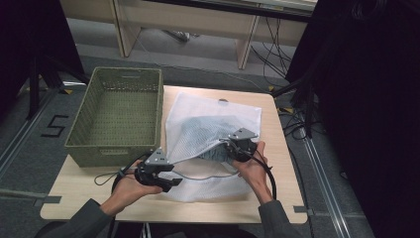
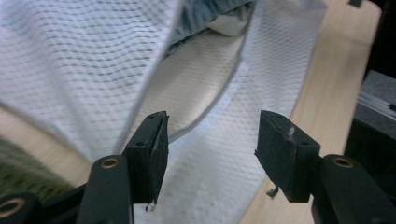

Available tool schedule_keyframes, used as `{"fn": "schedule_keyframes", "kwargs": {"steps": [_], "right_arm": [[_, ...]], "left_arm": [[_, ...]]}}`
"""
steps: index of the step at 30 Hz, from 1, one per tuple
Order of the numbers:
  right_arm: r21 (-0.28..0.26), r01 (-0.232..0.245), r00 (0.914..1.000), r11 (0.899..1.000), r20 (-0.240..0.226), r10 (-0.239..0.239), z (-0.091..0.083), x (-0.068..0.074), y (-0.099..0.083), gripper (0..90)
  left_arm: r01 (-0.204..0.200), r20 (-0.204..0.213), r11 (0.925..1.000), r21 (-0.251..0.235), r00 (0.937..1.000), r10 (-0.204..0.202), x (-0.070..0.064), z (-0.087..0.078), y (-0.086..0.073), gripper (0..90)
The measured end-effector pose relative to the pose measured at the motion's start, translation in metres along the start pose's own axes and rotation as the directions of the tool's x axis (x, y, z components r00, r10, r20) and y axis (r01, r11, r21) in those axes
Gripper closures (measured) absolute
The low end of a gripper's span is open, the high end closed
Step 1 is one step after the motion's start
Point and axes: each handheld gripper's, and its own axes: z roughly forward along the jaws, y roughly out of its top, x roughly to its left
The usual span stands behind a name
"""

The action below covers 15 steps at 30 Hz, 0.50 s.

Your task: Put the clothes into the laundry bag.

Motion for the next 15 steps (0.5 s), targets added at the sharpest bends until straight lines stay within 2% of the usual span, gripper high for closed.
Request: {"fn": "schedule_keyframes", "kwargs": {"steps": [1, 3, 5, 6, 7, 9, 10, 11, 12, 13, 14, 15], "right_arm": [[-0.013, 0.015, 0.9999, 1.0, 0.005, -0.015, -0.002, -0.002, 0.0, 85.7], [-0.049, -0.009, 1.0, 0.999, 0.002, 0.009, -0.019, -0.008, 0.0, 90.0], [-0.052, -0.015, 0.9999, 0.999, -0.005, 0.015, -0.024, -0.008, 0.0, 90.0], [-0.064, -0.005, 0.9999, 0.998, -0.016, 0.004, -0.035, -0.009, 0.0, 90.0], [-0.075, 0.008, 0.9993, 0.997, -0.036, -0.01, -0.052, -0.008, -0.003, 90.0], [-0.077, 0.007, 0.9988, 0.997, -0.047, -0.011, -0.057, -0.007, -0.005, 90.0], [-0.065, 0.015, 0.9971, 0.998, -0.074, -0.02, -0.073, -0.003, -0.011, 90.0], [-0.065, 0.015, 0.9971, 0.998, -0.074, -0.02, -0.073, -0.003, -0.011, 90.0], [-0.06, 0.023, 0.9957, 0.998, -0.088, -0.029, -0.077, 0.0, -0.014, 90.0], [-0.013, 0.04, 0.9928, 0.999, -0.112, -0.041, -0.082, 0.011, -0.025, 90.0], [-0.013, 0.04, 0.9928, 0.999, -0.112, -0.041, -0.082, 0.011, -0.025, 90.0], [0.034, 0.077, 0.9858, 0.996, -0.152, -0.071, -0.073, 0.019, -0.034, 90.0]], "left_arm": [[-0.003, 0.002, 1.0, -0.005, 1.0, 0.003, 0.001, -0.001, 0.0, 40.8], [0.005, -0.004, 1.0, -0.004, 1.0, -0.005, 0.001, -0.002, 0.0, 39.7], [0.01, -0.008, 0.9998, -0.018, 0.9999, -0.01, 0.001, -0.002, 0.0, 39.4], [0.009, -0.013, 0.9999, -0.008, 0.9999, -0.009, 0.003, -0.003, 0.0, 39.0], [0.021, -0.022, 0.9996, -0.018, 0.9995, -0.022, 0.002, -0.003, -0.001, 37.4], [0.009, -0.027, 1.0, -0.002, 0.9996, -0.009, 0.006, -0.005, -0.002, 37.1], [0.019, -0.031, 0.9998, -0.004, 0.9994, -0.019, 0.007, -0.005, -0.002, 36.5], [0.028, -0.026, 0.9996, -0.009, 0.9993, -0.028, 0.007, -0.005, -0.003, 36.5], [0.021, -0.032, 0.9998, -0.005, 0.9993, -0.021, 0.008, -0.007, -0.003, 36.1], [0.023, -0.031, 0.9997, -0.008, 0.9992, -0.023, 0.008, -0.008, -0.003, 35.6], [0.023, -0.024, 0.9997, -0.011, 0.9994, -0.023, 0.008, -0.008, -0.004, 35.6], [0.02, -0.025, 0.9998, -0.001, 0.9995, -0.02, 0.008, -0.008, -0.004, 34.6]]}}
